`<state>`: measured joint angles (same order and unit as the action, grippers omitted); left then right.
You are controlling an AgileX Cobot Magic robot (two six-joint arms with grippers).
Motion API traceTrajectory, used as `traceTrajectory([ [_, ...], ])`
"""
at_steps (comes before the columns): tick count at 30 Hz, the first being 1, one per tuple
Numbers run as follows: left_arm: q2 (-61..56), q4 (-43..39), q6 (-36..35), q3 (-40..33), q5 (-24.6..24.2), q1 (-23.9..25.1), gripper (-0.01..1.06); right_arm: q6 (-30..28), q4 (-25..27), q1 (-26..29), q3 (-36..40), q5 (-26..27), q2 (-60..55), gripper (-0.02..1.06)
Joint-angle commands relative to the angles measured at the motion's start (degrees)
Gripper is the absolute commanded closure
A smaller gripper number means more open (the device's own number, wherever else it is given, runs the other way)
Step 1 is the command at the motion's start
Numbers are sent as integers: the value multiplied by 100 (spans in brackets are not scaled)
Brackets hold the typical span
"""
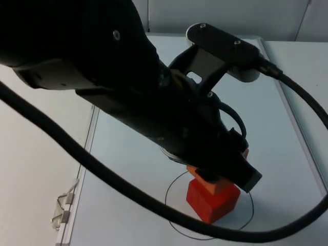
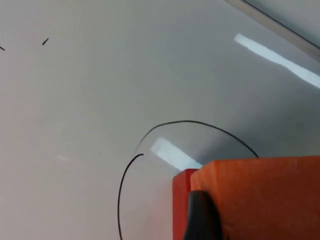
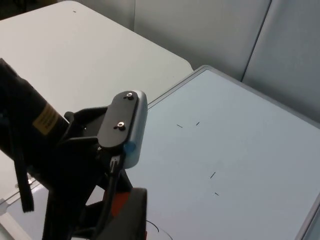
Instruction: Pick up one cube with the left hand and another cube with the right hand. First place the cube in the right hand at the target position, then stack the cube in the left hand on top.
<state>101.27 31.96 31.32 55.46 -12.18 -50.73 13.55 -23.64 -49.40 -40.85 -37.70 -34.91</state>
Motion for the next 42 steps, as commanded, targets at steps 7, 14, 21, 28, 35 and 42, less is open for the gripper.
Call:
traceTrajectory([
  [7, 281, 45, 25, 48, 239, -45, 82, 1, -25, 26, 24, 84, 30, 0],
  [14, 345, 66, 25, 48, 365, -45, 82, 1, -25, 26, 24, 84, 30, 0],
  [21, 345, 78, -2, 48, 390, -45, 82, 1, -25, 26, 24, 84, 30, 0],
  [28, 408, 194, -2, 48, 406, -45, 82, 1, -25, 26, 24, 84, 30, 0],
  [35, 407, 216, -2, 48, 406, -45, 82, 1, -25, 26, 24, 84, 30, 0],
  [42, 407, 216, -2, 48, 406, -45, 82, 1, -25, 26, 24, 84, 30, 0],
])
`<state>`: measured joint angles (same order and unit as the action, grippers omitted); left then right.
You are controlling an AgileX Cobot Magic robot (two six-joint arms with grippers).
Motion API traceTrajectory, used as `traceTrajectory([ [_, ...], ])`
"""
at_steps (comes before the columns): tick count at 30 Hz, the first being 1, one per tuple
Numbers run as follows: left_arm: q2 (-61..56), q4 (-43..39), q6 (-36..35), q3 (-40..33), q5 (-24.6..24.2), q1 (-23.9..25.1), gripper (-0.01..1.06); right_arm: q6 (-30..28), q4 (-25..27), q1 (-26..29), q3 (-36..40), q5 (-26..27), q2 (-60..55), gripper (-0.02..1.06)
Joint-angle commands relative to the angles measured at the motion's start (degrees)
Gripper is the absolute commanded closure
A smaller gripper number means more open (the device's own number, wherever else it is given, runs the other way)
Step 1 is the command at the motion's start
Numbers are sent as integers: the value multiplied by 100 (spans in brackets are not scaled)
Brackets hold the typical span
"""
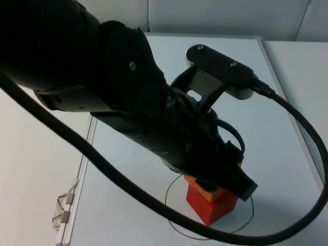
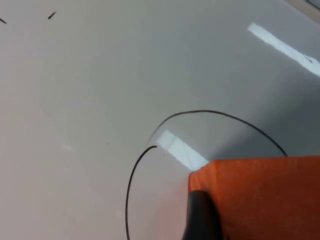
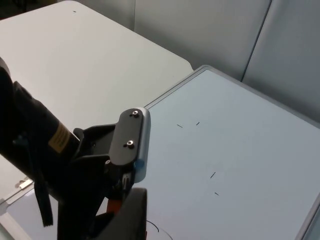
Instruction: Pick up one cube with the left hand and another cube with the right hand. First place the cube in the right hand at the target position, then stack the cube in the left hand on top.
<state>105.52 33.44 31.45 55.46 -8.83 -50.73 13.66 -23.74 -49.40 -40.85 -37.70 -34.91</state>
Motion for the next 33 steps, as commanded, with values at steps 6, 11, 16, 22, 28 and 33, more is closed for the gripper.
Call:
traceTrajectory([
  [6, -19, 68, -15, 48, 0, -45, 65, -10, -15, 26, 24, 84, 30, 0],
  [11, -19, 68, -39, 48, 0, -45, 34, -10, -15, 26, 24, 84, 30, 0],
  [16, -19, 68, -55, 48, 0, -45, 29, -10, -15, 26, 24, 84, 30, 0],
  [22, -217, 68, -55, 48, -50, -45, 29, -10, -15, 26, 24, 84, 30, 0],
  [28, -748, 68, -55, 48, -136, -45, 29, -10, -15, 26, 24, 84, 30, 0],
  [33, -1711, 46, -44, 48, -263, -45, 29, -10, -3, 26, 24, 160, 30, 0],
])
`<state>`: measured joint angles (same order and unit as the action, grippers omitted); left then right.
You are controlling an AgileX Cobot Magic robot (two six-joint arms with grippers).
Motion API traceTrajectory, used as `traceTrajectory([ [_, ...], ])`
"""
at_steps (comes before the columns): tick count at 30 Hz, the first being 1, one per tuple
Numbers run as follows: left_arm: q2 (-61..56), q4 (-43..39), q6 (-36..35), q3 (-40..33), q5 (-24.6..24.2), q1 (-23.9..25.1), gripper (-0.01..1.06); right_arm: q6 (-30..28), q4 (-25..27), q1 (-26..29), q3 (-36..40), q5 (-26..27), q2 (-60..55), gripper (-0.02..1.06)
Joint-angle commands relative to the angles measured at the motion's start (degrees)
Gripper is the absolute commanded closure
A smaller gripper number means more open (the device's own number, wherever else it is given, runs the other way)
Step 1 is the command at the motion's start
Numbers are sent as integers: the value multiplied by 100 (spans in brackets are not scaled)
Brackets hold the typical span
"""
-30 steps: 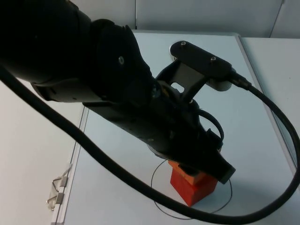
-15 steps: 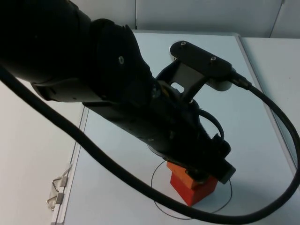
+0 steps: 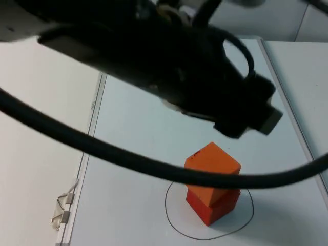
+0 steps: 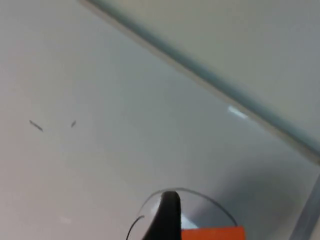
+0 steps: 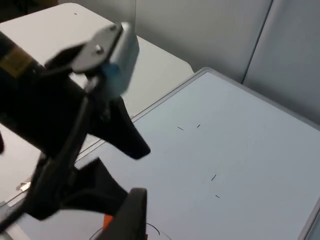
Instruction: Pick up one cube with the left hand and another cube with the right hand. First place the cube in the right hand at the target position, then stack the cube in the left hand on top.
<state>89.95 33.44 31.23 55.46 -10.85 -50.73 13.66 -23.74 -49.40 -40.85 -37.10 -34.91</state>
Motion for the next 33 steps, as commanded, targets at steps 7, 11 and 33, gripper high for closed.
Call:
traceTrajectory([
  [7, -1782, -396, -11, 48, -595, -45, 29, -10, 59, 26, 24, 120, 30, 0],
  [11, -2572, -735, -68, 48, -1003, -33, 29, -10, 168, 26, 24, 120, 51, 0],
  [33, -6296, -4328, -4069, -1655, -3643, -33, 29, -1128, 1477, 26, 24, -1618, 2218, 0],
])
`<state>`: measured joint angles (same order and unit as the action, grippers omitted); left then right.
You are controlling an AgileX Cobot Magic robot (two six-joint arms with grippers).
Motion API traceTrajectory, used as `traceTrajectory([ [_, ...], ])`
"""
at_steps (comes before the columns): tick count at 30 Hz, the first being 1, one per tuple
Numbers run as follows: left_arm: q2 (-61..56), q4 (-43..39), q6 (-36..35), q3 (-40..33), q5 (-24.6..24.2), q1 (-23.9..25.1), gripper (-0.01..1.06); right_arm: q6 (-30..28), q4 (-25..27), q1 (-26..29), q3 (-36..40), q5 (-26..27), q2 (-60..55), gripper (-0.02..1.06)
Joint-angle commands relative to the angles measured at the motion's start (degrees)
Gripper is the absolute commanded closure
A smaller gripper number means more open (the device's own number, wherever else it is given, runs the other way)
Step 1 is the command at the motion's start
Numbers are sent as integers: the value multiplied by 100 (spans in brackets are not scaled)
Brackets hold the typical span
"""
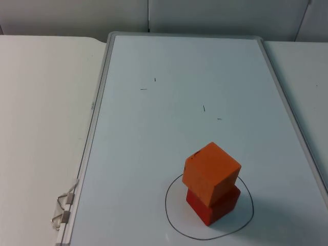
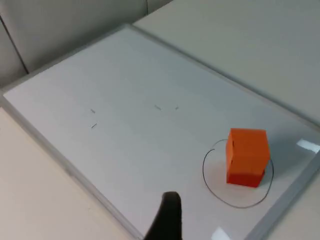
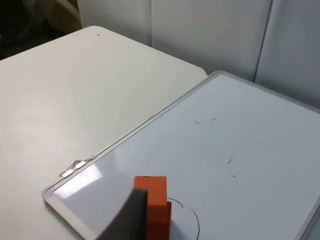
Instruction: Pick up one cube with the left hand and another cube with the right hand. First place the cube in the right hand at the target position, then stack the cube in the left hand on top.
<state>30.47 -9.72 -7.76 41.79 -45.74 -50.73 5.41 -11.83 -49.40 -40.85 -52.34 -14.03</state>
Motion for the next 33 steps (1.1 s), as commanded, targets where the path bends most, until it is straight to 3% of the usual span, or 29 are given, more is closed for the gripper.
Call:
traceTrajectory([
  [1, -526, 5, -194, -412, -256, -33, 29, -441, 426, 26, 24, -119, 173, 0],
  [7, -1162, 118, -250, -728, -739, -33, 29, -893, 768, 26, 24, -410, 238, 0],
  [14, -1900, 354, 63, -1077, -1271, -33, 29, -1087, 821, 26, 36, -744, 238, 0],
  [22, -2660, 492, 287, -1168, -1645, -33, 29, -992, 919, 26, 1087, -144, 612, 0],
  [33, -3047, 1036, 888, -1194, -1665, -25, 29, -840, 1072, 26, 1072, -135, 1403, 0],
])
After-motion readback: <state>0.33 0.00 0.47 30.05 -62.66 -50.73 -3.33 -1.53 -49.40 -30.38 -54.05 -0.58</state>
